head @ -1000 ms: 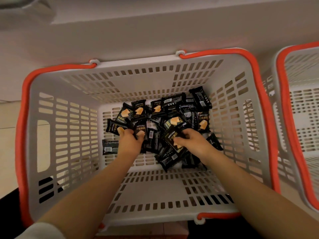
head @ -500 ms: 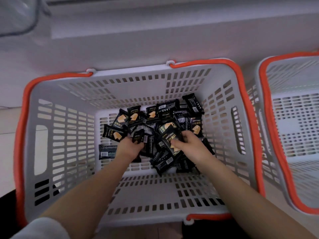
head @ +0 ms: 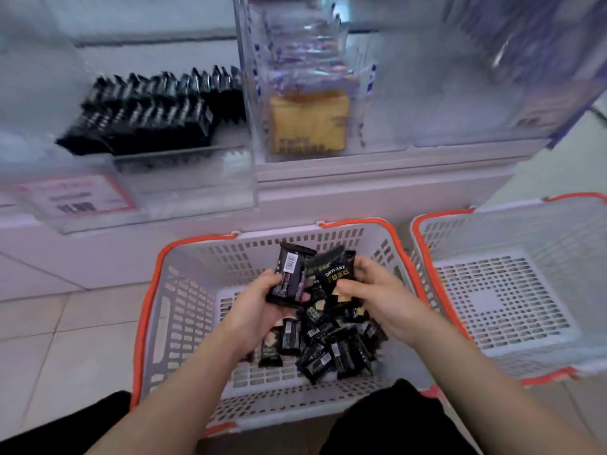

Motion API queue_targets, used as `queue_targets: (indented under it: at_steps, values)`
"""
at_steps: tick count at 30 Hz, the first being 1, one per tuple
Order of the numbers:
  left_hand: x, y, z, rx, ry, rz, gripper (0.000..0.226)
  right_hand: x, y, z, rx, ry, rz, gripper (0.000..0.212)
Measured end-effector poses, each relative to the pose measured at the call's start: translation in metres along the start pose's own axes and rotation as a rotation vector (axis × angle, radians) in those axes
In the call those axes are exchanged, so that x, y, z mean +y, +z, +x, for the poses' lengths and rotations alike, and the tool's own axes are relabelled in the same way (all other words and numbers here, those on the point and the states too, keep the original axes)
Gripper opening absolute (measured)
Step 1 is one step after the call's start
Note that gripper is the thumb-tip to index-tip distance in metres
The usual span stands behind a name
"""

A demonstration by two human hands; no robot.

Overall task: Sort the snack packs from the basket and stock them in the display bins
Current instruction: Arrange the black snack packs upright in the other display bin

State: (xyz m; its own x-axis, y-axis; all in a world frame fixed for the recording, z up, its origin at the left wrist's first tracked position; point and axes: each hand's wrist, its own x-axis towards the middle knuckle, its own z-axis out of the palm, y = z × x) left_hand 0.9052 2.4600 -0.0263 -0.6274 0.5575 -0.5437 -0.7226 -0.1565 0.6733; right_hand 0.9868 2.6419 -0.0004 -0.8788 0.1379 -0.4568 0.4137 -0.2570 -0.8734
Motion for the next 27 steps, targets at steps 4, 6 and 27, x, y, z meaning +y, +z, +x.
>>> queue_targets:
  at_steps: [4, 6, 27]
  values:
    - [0.038, 0.018, -0.036, 0.087, 0.470, 0.810, 0.024, -0.034, 0.007, -0.021, 0.004, -0.120, 0.149, 0.034]
    - [0.057, 0.022, -0.054, 0.154, 0.736, 1.206, 0.039, -0.048, 0.010, -0.030, 0.046, -0.131, 0.168, 0.032]
    - [0.109, 0.046, -0.110, 0.113, 0.692, 0.841, 0.027, -0.102, 0.128, -0.041, 0.269, -0.236, 0.127, 0.019]
